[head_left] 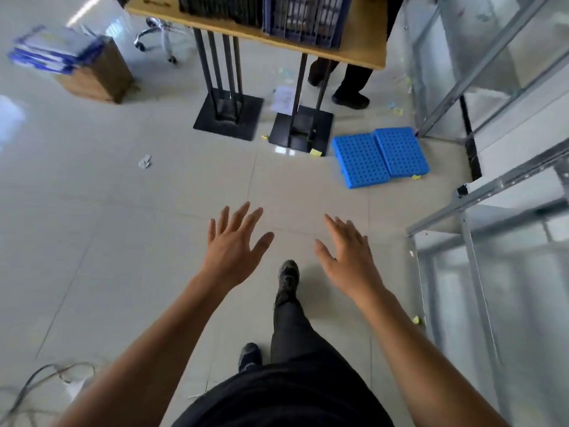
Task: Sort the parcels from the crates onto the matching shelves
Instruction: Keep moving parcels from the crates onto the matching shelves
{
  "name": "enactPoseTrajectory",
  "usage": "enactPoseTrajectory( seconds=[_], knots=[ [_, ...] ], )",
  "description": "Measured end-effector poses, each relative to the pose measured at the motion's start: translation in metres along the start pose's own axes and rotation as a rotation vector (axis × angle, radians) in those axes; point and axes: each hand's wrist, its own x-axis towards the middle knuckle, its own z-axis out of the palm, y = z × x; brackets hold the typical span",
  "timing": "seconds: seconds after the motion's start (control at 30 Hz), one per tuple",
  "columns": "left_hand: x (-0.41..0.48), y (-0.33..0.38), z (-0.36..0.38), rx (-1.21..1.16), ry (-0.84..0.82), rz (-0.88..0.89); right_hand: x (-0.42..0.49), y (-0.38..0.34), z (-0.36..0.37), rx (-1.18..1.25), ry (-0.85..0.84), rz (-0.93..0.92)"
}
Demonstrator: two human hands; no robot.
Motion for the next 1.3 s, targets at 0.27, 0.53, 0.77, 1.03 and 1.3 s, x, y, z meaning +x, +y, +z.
enactPoseTrajectory(
  seconds=[0.27,0.53,0.77,1.03,1.3],
  knots=[
    [0.145,0.016,-0.038,0.174,-0.005,-0.004,0.161,-0.001,-0.037,0.020,-0.021,-0.069],
    [0.271,0.062,-0.077,0.159,0.158,0.047,0.287,-0.010,-0.100,0.012,0.027,-0.153],
    [0.399,0.063,-0.122,0.116,0.270,0.072,0.395,-0.035,-0.142,0.112,0.125,-0.196],
    [0.574,0.053,-0.209,0.030,0.340,0.169,0.547,-0.097,-0.214,0.088,0.284,-0.168],
    [0.730,0.057,-0.278,-0.140,0.300,0.250,0.667,-0.148,-0.277,0.131,0.417,-0.156]
  ],
)
